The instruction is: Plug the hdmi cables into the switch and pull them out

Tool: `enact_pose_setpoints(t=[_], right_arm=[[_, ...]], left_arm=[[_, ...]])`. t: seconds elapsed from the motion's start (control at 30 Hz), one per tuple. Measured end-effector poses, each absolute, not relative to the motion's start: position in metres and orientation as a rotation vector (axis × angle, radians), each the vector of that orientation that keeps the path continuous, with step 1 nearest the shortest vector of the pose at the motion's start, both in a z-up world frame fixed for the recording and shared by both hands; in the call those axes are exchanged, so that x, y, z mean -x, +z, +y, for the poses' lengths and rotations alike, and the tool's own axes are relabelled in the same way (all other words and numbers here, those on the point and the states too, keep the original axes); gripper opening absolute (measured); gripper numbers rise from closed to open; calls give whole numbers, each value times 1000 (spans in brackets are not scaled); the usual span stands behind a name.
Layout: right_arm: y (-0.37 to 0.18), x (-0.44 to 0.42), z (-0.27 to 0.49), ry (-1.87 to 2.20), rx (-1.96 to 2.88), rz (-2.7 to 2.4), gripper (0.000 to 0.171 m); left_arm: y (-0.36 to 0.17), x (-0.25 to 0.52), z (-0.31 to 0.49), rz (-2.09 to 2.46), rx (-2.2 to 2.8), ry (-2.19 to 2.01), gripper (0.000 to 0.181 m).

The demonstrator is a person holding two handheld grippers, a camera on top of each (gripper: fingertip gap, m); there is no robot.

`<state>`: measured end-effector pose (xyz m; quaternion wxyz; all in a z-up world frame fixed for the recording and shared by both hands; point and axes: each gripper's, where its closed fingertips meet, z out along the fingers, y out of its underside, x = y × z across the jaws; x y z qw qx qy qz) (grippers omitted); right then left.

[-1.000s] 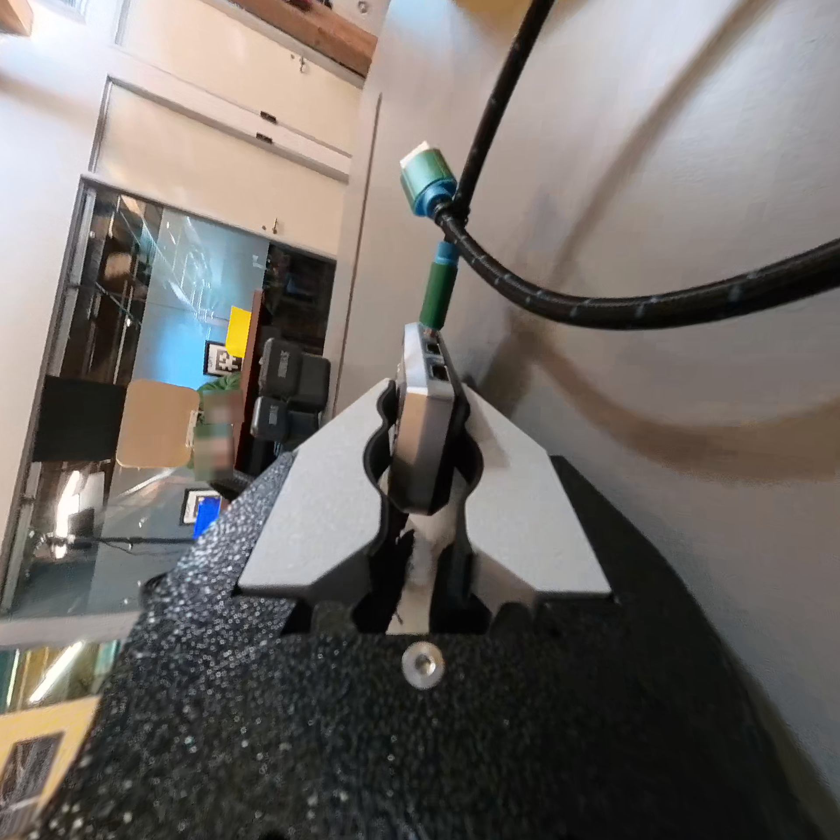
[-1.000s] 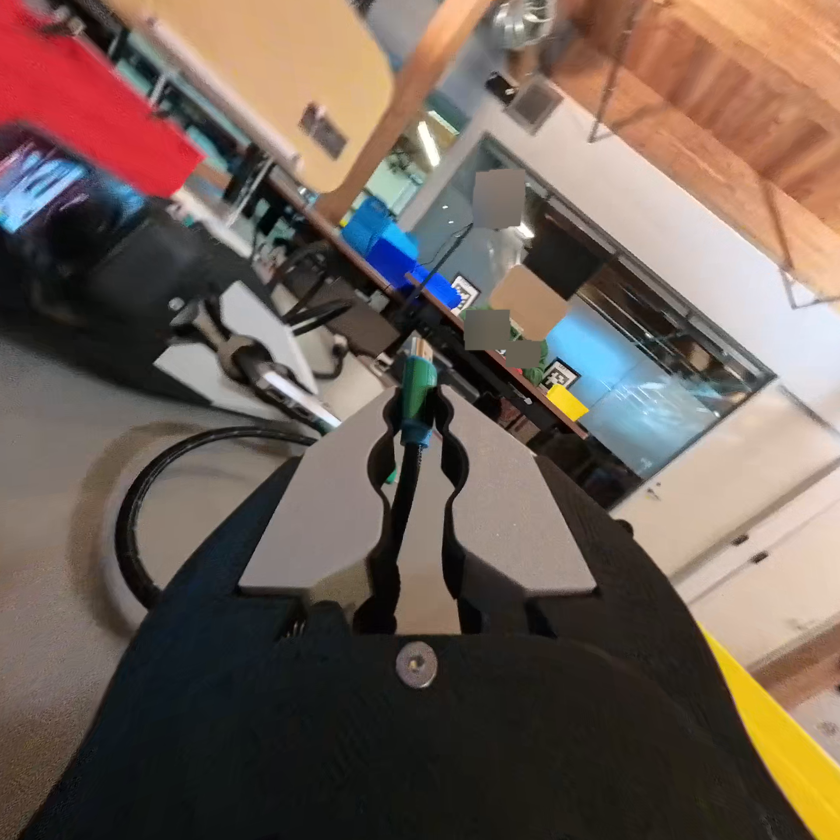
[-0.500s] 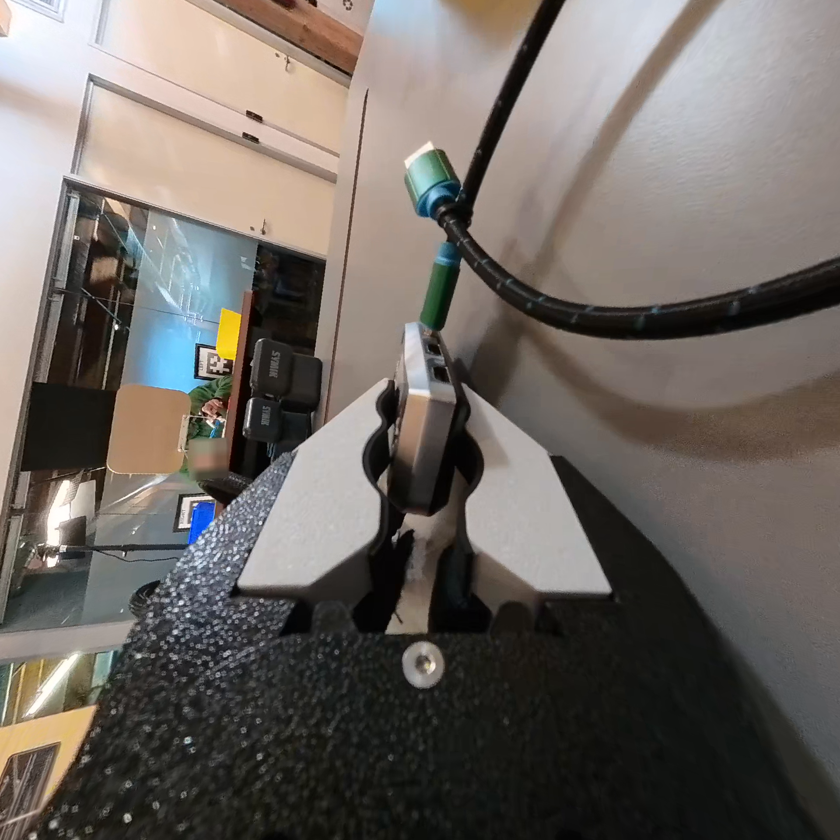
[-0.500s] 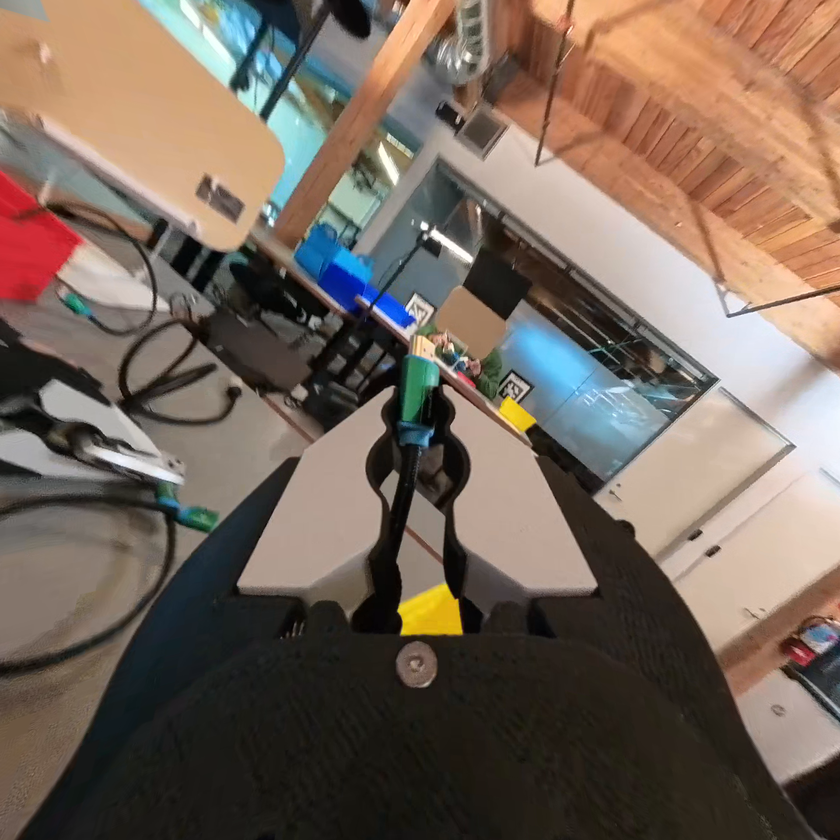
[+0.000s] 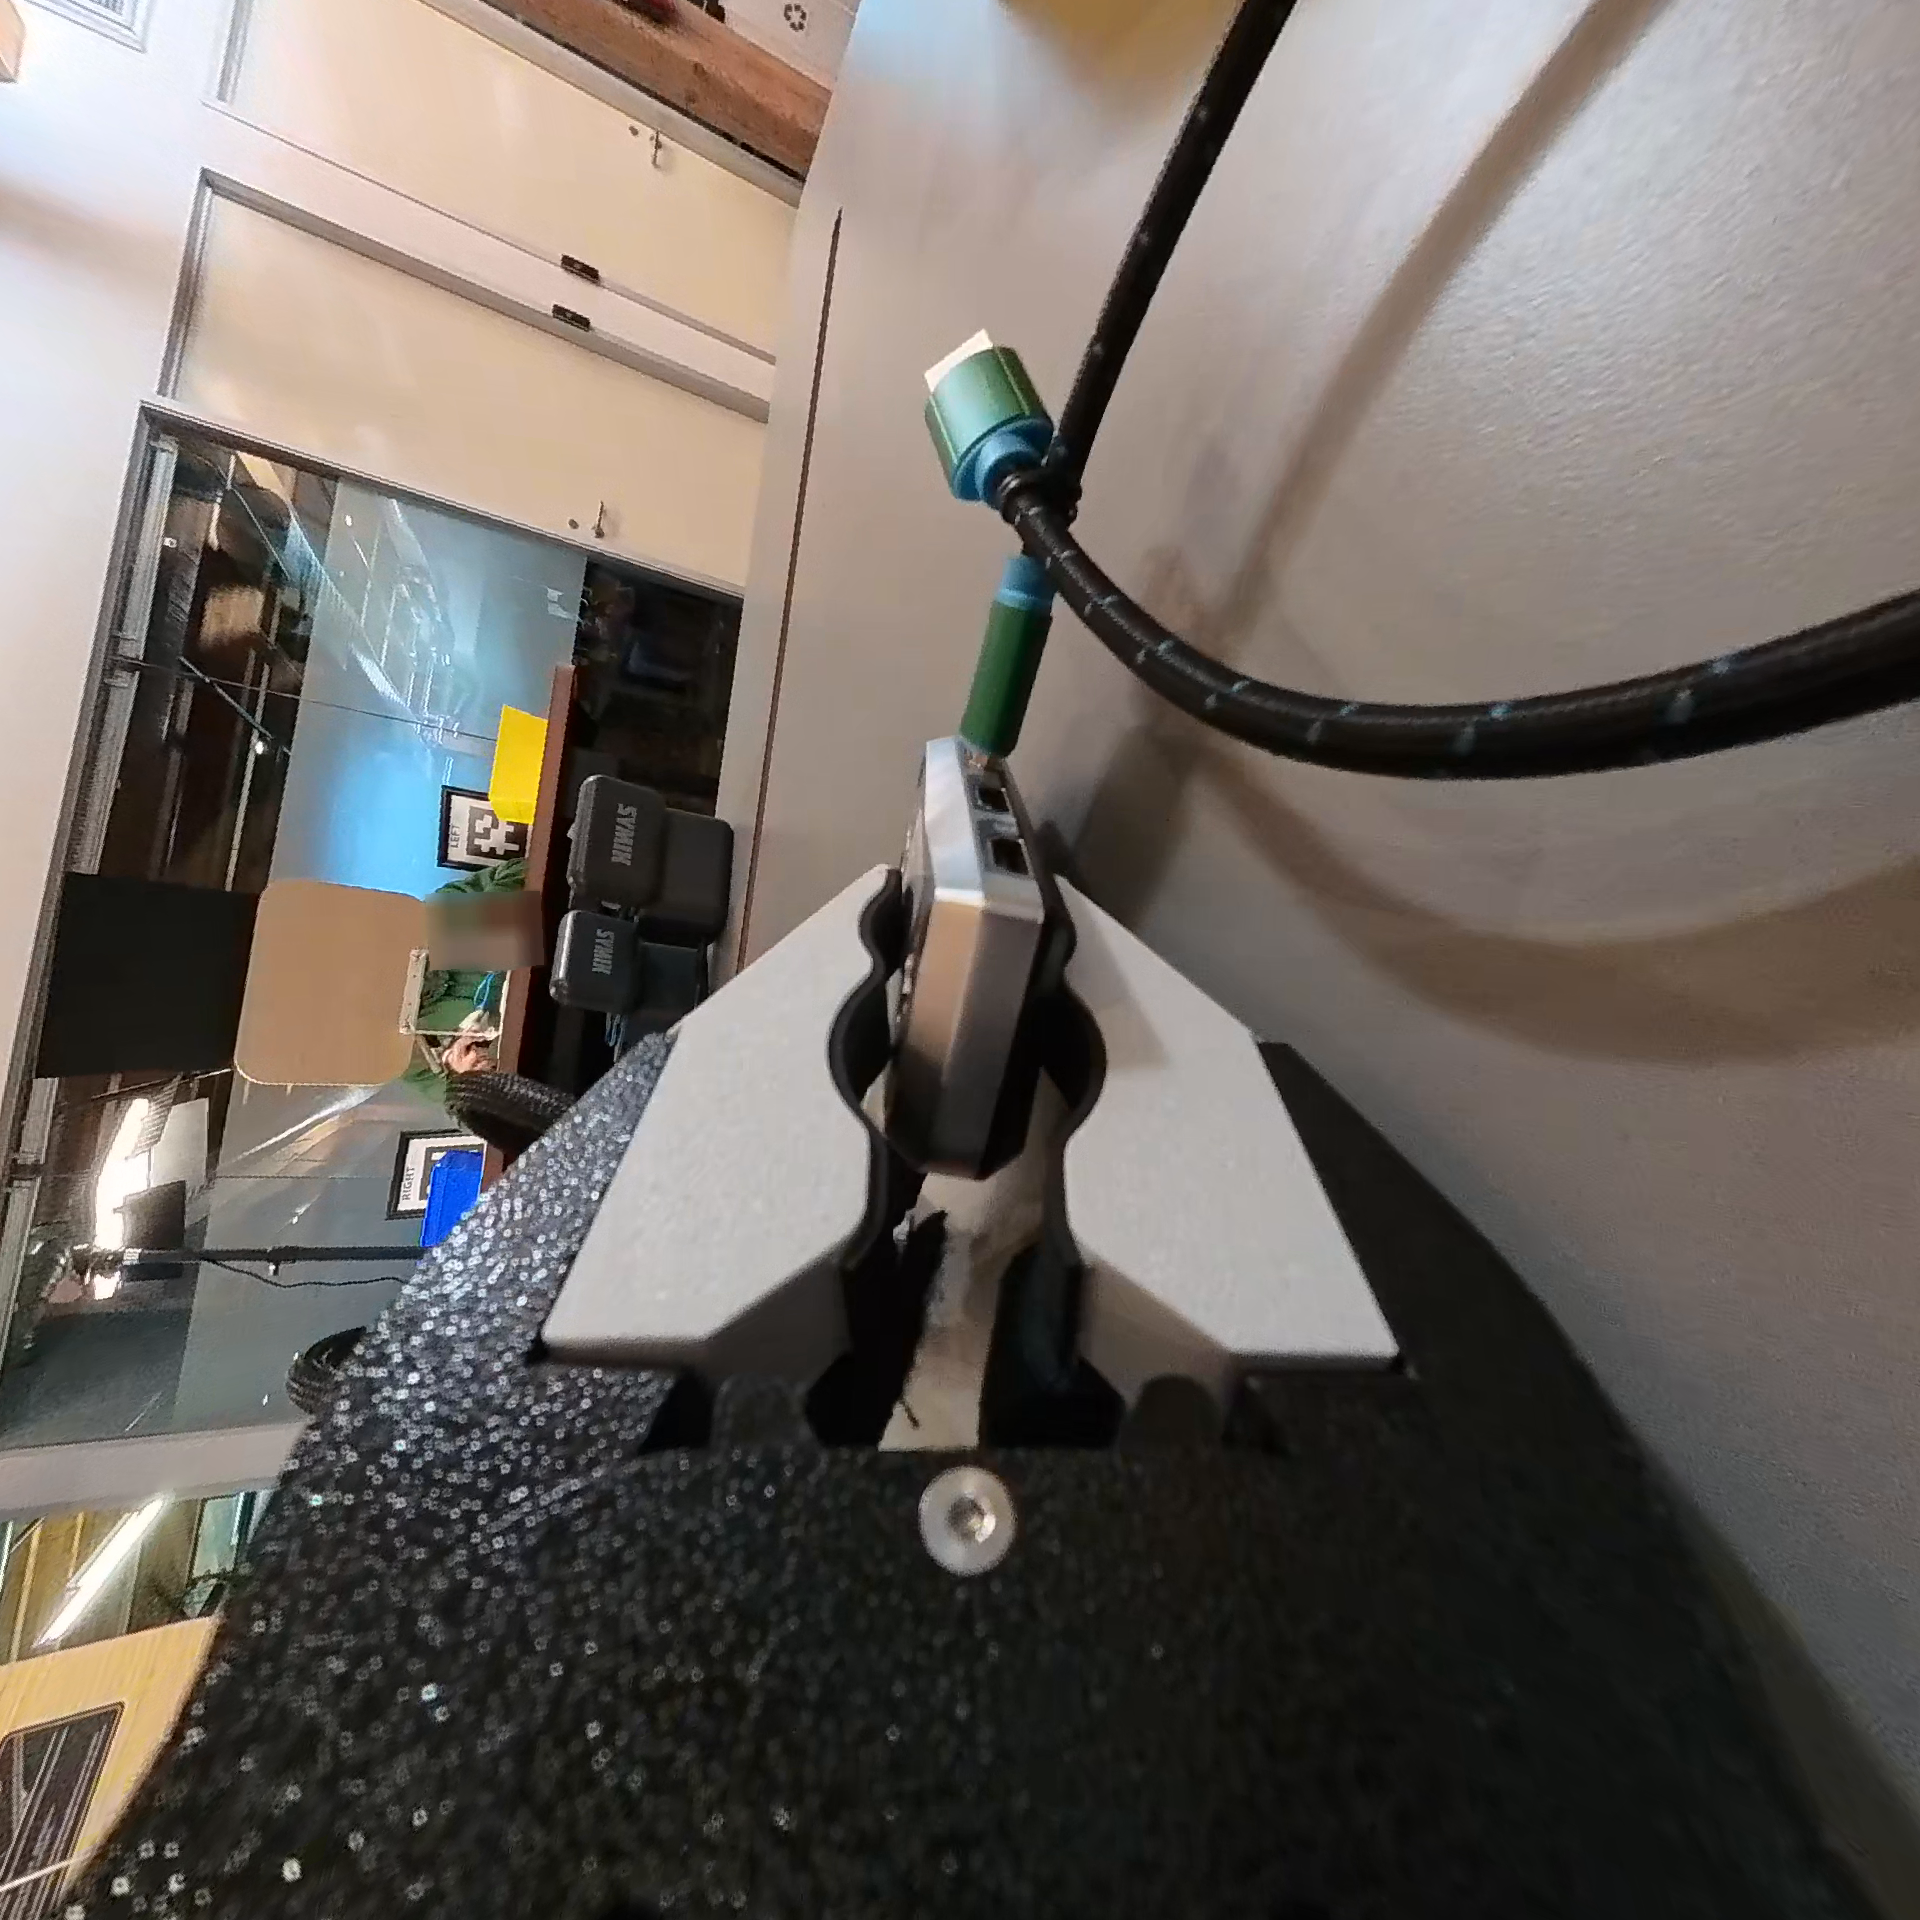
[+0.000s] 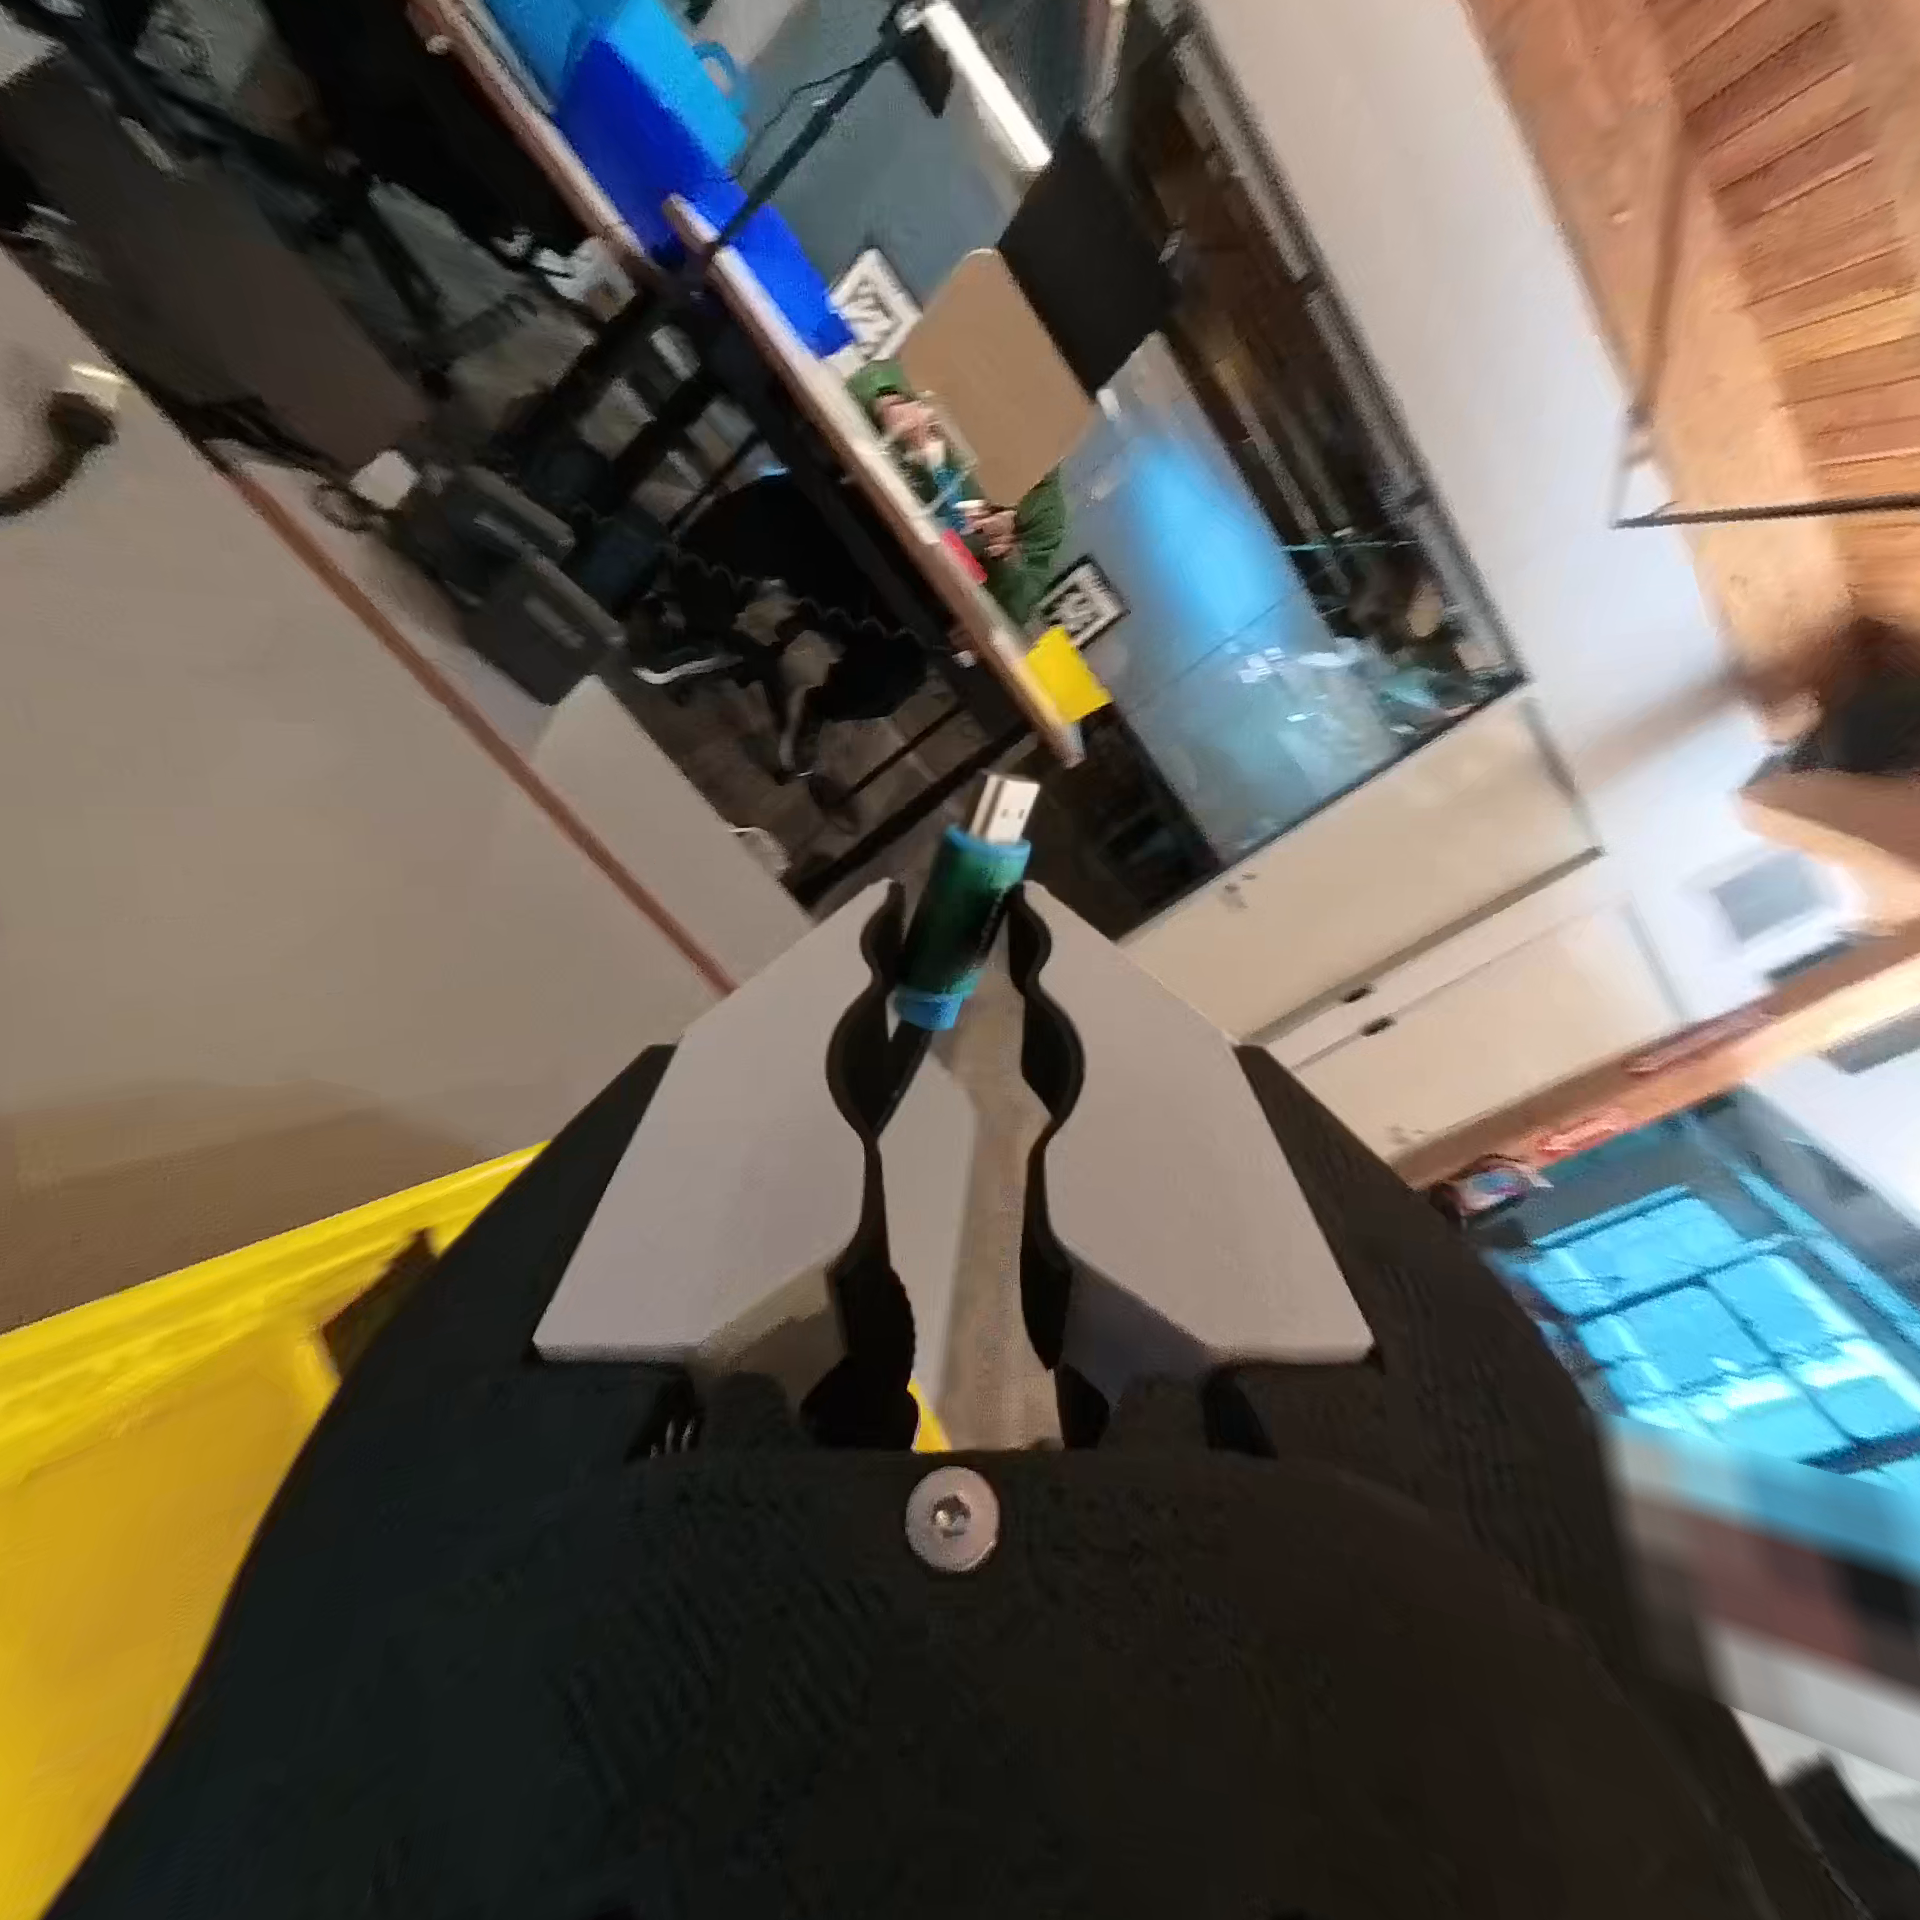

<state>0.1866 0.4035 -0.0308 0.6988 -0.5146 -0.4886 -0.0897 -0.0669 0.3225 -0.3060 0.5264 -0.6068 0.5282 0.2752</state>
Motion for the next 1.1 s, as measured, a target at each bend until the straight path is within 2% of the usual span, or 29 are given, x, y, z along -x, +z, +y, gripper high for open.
enact_pose_setpoints(t=[0.2,0.3,0.37,0.53,0.73,1.1], right_arm=[[22,-196,401,-257,1043,-1020,17],[24,-196,401,-234,1034,-1030,16],[3,-193,403,-212,1051,-1091,17],[-89,-195,398,-76,1279,-1337,12],[-137,-193,360,292,1593,-1448,9],[-249,-248,337,269,2185,-1451,11]], left_arm=[[-306,67,323,1264,1451,656,23],[-306,67,323,1266,1450,657,23],[-306,67,323,1268,1449,659,23],[-306,67,322,1270,1448,660,23],[-306,66,323,1271,1448,663,23],[-307,66,322,1279,1444,668,23]])
